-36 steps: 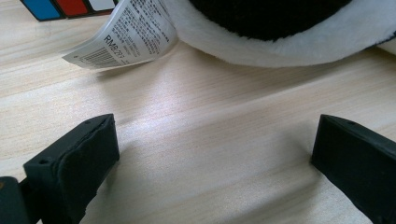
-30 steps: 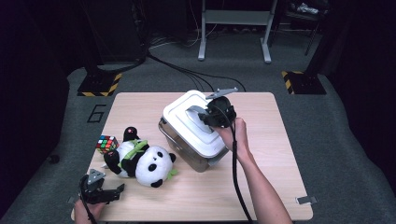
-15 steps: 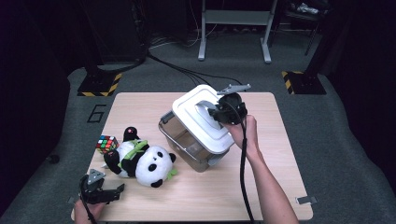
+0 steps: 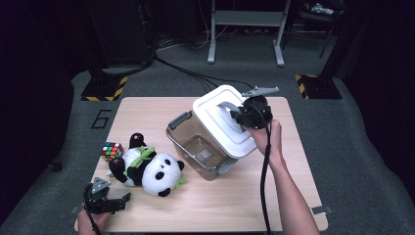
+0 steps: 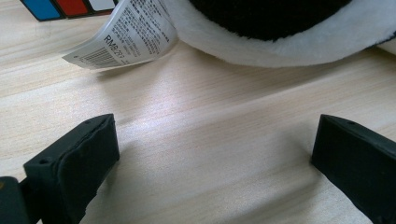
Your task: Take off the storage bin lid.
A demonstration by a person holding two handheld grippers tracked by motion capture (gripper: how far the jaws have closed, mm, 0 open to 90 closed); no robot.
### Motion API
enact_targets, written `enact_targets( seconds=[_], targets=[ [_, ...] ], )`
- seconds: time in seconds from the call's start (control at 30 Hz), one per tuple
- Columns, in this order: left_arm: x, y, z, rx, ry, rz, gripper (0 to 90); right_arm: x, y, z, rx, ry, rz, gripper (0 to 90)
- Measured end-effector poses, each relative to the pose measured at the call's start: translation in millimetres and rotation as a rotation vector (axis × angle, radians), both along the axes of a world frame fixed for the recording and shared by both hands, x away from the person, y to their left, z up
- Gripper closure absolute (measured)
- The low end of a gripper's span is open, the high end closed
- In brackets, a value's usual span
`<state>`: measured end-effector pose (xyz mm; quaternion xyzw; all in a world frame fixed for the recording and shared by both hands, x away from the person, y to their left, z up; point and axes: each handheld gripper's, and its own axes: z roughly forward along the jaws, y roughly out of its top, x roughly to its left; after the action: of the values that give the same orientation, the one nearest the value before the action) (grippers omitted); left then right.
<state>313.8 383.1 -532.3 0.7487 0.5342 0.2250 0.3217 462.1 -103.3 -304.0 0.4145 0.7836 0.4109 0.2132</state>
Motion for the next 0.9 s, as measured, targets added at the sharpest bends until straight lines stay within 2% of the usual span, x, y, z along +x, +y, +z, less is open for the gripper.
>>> enact_targets(
  seconds=[0.4,0.8,0.87,0.9],
  targets=[
    [0.0,0.0,0.0,0.001,-0.001,0.000,0.5,0.8,-34.5,-0.3,0.016,0.000,-0.074,66.6],
    [0.4,0.0,-0.1,0.002,-0.005,0.003,0.5,8.3,-69.1,-8.9,0.035,0.012,-0.162,66.7],
    [0.9,0.6,0.6,0.001,0.006,0.005,0.6,9.6,-73.2,-11.0,0.040,0.020,-0.179,66.7],
    [1.0,0.2,-0.2,-0.005,-0.003,0.013,0.6,10.3,-74.8,-11.9,0.041,0.023,-0.186,66.7]
  ],
)
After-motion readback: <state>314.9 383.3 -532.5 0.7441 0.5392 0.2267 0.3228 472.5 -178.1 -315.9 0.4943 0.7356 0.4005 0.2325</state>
